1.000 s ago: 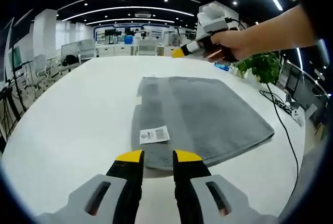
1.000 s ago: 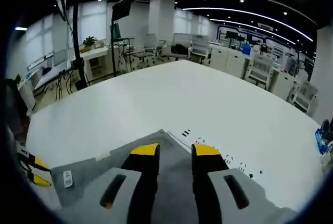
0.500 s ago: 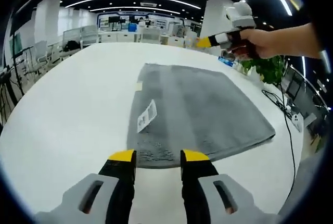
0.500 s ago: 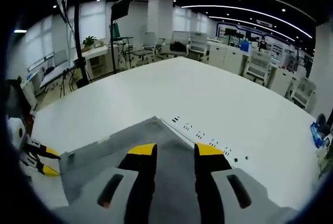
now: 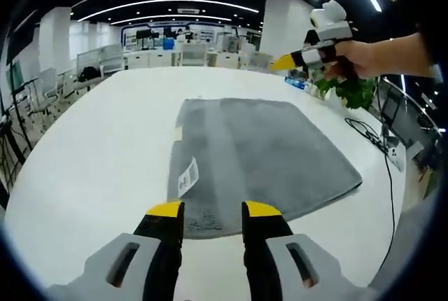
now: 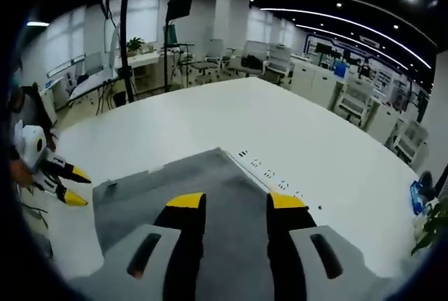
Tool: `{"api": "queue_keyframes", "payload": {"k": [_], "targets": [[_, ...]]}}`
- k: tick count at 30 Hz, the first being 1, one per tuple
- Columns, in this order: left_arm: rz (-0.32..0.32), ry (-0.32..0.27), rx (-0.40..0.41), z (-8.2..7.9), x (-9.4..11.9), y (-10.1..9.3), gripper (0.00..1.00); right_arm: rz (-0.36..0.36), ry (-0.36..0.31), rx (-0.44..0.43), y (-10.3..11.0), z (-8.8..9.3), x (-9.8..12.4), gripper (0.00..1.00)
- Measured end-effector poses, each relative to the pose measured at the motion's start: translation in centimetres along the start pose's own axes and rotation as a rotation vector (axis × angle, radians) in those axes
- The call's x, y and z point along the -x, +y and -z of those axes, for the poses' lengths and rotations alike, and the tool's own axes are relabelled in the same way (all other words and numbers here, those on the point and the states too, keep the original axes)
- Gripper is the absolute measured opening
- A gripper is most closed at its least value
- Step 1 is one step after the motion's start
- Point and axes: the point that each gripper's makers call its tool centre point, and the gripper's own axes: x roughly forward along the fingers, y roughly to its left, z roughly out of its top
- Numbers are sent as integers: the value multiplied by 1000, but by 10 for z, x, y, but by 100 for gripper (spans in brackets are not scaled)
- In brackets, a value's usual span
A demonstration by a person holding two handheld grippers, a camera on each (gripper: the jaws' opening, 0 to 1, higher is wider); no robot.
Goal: Fold the towel on the table until its edges align and the towel forms a compact rectangular stack.
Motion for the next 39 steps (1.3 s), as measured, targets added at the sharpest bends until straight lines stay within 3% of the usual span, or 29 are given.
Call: {"api": "queue_keyframes", "payload": {"k": [7, 13, 22, 32, 36, 39], "targets": [[-8, -16, -4, -12, 14, 2, 34, -6, -32, 11, 3, -23, 30, 37], [-1, -64, 33, -28, 27, -6, 33, -41, -47, -6, 20, -22, 58, 38], [1, -78, -1, -39, 37, -12, 33, -54, -61, -10, 19, -24, 78, 39], [3, -97, -72, -49, 48, -15, 33, -78, -62, -6, 22, -6, 93, 44], [6, -84, -100, -49, 49, -14, 34, -23, -92, -4, 22, -4, 109, 52], [12, -83, -116, -51, 51, -17, 34, -33, -85, -9, 24, 4, 117, 54]]}}
